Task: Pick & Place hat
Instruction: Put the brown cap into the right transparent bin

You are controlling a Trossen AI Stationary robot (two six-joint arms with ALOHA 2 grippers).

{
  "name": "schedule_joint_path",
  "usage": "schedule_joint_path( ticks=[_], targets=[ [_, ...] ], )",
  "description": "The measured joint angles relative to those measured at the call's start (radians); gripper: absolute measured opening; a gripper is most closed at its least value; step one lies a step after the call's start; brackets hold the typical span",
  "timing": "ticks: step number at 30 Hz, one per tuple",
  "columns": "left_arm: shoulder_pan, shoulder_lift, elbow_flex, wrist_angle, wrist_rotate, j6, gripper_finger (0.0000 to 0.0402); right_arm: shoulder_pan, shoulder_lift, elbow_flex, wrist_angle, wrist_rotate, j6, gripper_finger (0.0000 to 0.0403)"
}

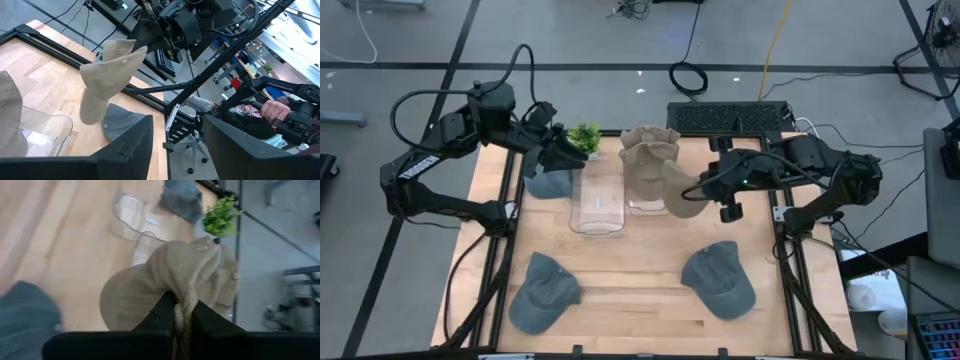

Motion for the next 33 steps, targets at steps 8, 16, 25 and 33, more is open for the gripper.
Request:
schedule_joint_path(
  ticks=[8,16,25,33],
  targets=[
    [0.0,0.0,0.0,0.0,0.0,0.0,0.0177,0.0,0.027,0.034,0.108,0.109,-0.129,0.0008],
    [0.0,0.0,0.0,0.0,0.0,-0.007,0.018,-0.02,0.026,0.034,0.339,0.114,-0.279,0.0008],
    [0.0,0.0,0.0,0.0,-0.001,-0.007,0.0182,-0.055,0.035,0.027,0.397,0.112,-0.345,0.0008],
    [0.0,0.0,0.0,0.0,-0.002,-0.007,0.0182,-0.117,0.083,-0.042,0.397,0.105,-0.329,0.0008]
  ],
)
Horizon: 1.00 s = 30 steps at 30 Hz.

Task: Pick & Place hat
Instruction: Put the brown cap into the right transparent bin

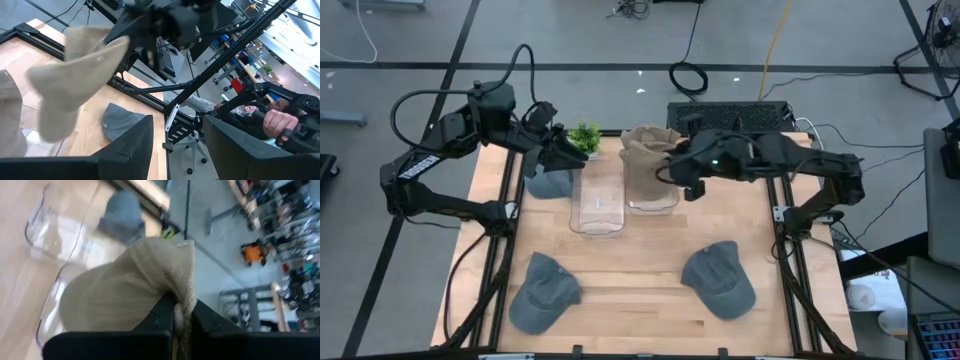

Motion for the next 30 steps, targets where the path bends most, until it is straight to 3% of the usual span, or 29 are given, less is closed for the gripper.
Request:
schedule_joint_path(
  ticks=[4,21,30],
  targets=[
    [0.0,0.0,0.0,0.0,0.0,0.0,0.0182,-0.029,0.031,-0.03,0.016,-0.074,0.026,0.0008],
    [0.0,0.0,0.0,-0.001,0.035,-0.004,0.0182,-0.129,0.077,-0.26,0.199,-0.18,0.042,0.0008],
    [0.0,0.0,0.0,-0.001,0.035,0.001,0.0182,-0.218,0.076,-0.339,0.293,-0.182,0.036,0.0008]
  ],
)
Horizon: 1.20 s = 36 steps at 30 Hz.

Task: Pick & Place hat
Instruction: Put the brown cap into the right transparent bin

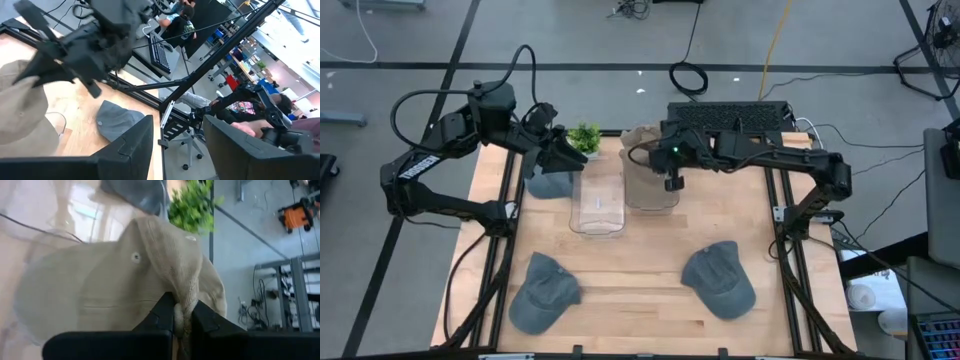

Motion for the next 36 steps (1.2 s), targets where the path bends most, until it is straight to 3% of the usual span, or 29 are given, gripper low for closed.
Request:
schedule_joint_path(
  ticks=[11,14,22,26,31,36],
  targets=[
    [0.0,0.0,0.0,-0.001,0.0,0.029,0.0182,-0.098,0.014,-0.008,0.033,-0.093,0.01,0.0008],
    [0.0,0.0,0.0,-0.001,0.0,0.028,0.0182,-0.099,0.014,-0.008,0.025,-0.157,0.025,0.0008],
    [0.0,0.0,0.0,-0.001,0.0,0.026,0.0182,-0.089,0.013,-0.093,0.059,-0.209,0.074,0.0008],
    [0.0,0.0,0.0,-0.001,0.0,0.026,0.0182,-0.081,0.013,-0.156,0.064,-0.208,0.078,0.0008],
    [0.0,0.0,0.0,-0.001,0.0,0.026,0.0182,-0.063,0.013,-0.223,0.198,-0.188,0.08,0.0009],
    [0.0,0.0,0.0,-0.001,0.0,0.02,0.0182,-0.037,0.008,-0.243,0.317,-0.112,0.015,0.0055]
  ],
)
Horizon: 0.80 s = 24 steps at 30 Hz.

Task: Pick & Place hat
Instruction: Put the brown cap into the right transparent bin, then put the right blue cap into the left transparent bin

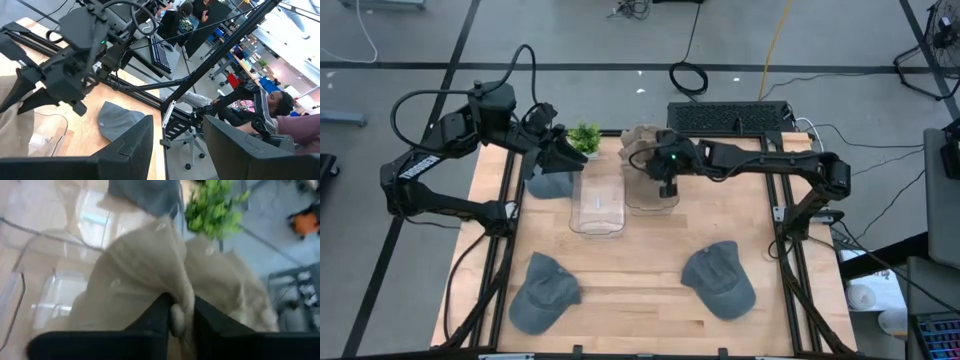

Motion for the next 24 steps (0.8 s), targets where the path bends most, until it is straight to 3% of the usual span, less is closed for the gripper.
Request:
schedule_joint_path(
  ticks=[8,14,20,24],
  targets=[
    [0.0,0.0,0.0,-0.008,0.034,-0.011,0.0182,0.008,-0.008,0.0,-0.048,-0.044,0.04,0.0178],
    [0.0,0.0,0.0,-0.008,0.034,-0.011,0.0182,0.012,-0.013,0.0,-0.117,-0.041,0.138,0.0246],
    [0.0,0.0,0.0,-0.008,0.034,0.001,0.0182,0.047,-0.067,0.0,-0.045,0.142,0.064,0.0285],
    [0.0,0.0,0.0,-0.008,0.034,0.001,0.0182,0.061,-0.115,0.0,-0.009,0.169,0.049,0.0296]
  ],
)
